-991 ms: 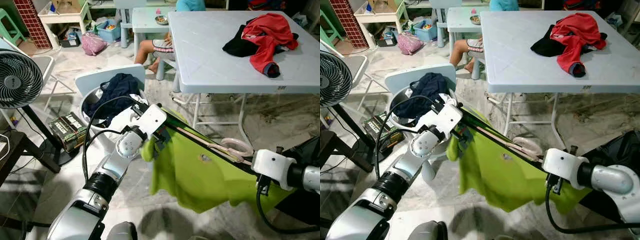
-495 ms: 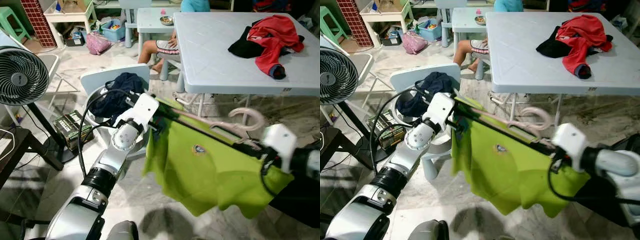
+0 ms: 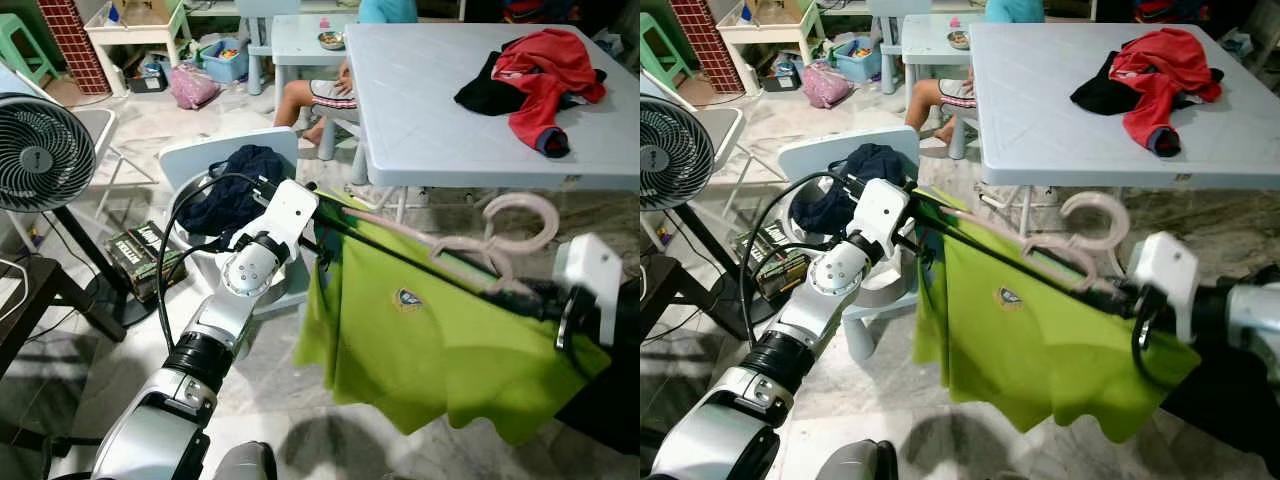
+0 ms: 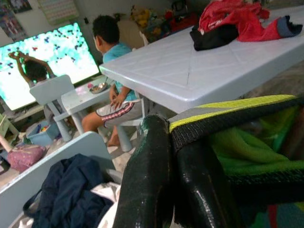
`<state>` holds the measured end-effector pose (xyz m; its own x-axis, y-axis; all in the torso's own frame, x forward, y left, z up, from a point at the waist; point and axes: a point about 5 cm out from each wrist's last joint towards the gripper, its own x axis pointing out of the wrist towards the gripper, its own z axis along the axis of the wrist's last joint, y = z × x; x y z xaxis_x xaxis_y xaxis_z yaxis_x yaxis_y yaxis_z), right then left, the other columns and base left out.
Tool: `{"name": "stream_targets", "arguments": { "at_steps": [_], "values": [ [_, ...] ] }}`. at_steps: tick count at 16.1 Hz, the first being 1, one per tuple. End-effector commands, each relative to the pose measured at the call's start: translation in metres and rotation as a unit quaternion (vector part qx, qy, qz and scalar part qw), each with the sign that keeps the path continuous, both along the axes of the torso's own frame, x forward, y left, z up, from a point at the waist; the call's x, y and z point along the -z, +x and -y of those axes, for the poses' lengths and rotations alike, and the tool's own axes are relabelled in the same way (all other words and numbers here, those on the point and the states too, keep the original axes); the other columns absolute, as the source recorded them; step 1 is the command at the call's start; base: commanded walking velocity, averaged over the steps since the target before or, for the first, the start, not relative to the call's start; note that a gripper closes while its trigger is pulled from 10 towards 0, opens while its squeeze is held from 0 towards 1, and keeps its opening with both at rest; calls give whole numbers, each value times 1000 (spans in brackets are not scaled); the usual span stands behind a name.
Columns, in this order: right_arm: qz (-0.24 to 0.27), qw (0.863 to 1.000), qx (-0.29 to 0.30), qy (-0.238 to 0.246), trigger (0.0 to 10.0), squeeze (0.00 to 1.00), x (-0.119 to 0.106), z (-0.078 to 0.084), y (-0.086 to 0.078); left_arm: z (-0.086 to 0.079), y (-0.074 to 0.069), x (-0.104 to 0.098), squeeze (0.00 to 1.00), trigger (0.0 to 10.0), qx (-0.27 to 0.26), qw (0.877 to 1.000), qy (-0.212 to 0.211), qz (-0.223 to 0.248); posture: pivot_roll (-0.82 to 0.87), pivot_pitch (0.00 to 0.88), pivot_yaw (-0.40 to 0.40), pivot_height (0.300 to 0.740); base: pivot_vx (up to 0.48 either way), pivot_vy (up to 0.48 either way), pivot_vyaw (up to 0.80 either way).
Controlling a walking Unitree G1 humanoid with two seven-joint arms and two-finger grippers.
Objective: Hang hanger
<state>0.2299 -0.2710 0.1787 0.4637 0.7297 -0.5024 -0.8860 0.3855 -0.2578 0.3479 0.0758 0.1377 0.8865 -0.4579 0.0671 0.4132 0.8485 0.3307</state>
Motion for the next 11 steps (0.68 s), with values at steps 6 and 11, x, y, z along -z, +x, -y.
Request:
{"name": "stream_targets", "arguments": {
  "at_steps": [6,11],
  "values": [
    [-21,974,-17,-224,10000,0,16,57,-14,-101,9,16,0,0,-202,976,-23,-73,-110,56,2,740,0,0,0],
    [49,995,16,-81,10000,0,-14,33,11,-84,5,31,0,0,-178,971,-83,-139,-107,62,3,740,0,0,0]
  ]
}}
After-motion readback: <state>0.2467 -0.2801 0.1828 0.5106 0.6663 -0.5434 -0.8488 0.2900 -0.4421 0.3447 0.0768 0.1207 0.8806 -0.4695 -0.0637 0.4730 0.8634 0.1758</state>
